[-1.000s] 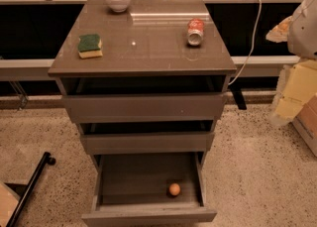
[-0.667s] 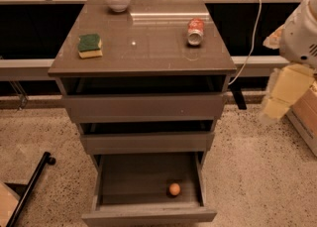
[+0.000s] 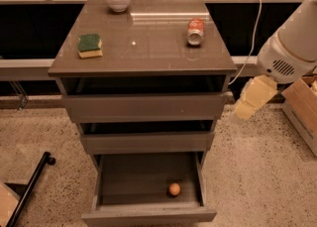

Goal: Pick orange from bottom drawer and place on counter

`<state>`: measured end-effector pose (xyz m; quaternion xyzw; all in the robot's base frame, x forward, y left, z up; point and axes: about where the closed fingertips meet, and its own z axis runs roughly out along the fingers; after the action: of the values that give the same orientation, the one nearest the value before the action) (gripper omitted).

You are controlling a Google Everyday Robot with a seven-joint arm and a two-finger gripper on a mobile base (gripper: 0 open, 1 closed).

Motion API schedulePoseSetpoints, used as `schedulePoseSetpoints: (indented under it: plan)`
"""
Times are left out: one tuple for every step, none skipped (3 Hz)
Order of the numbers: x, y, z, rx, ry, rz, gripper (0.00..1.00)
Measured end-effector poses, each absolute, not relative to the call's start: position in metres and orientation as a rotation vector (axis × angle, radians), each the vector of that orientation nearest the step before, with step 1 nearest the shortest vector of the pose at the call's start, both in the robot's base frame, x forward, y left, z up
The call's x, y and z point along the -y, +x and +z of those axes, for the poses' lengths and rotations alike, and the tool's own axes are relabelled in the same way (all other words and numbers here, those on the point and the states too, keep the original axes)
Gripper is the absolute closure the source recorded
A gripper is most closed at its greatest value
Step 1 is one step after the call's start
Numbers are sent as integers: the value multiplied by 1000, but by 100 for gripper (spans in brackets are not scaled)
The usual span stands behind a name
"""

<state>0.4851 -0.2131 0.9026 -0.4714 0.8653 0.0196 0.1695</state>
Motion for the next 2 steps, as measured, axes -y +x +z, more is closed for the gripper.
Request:
schedulePoseSetpoints:
  plan:
    - [218, 494, 867, -2588, -1198, 60, 0]
    - [222, 498, 827, -2724, -1066, 58, 0]
